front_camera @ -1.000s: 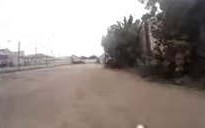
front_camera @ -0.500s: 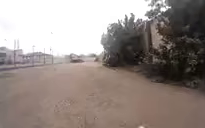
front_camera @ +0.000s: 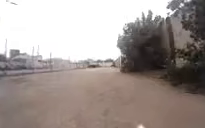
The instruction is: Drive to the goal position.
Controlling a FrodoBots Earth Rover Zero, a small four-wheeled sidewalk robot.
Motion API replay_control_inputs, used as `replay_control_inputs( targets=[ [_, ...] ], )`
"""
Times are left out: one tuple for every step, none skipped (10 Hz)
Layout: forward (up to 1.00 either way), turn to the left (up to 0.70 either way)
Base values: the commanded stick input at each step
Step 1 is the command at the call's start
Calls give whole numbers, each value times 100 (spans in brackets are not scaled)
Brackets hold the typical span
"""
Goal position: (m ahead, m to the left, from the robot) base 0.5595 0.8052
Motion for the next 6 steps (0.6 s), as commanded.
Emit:
replay_control_inputs(
  targets=[
    [100, 7],
    [100, 11],
    [100, 16],
    [100, 20],
    [100, 25],
    [100, 0]
  ],
)
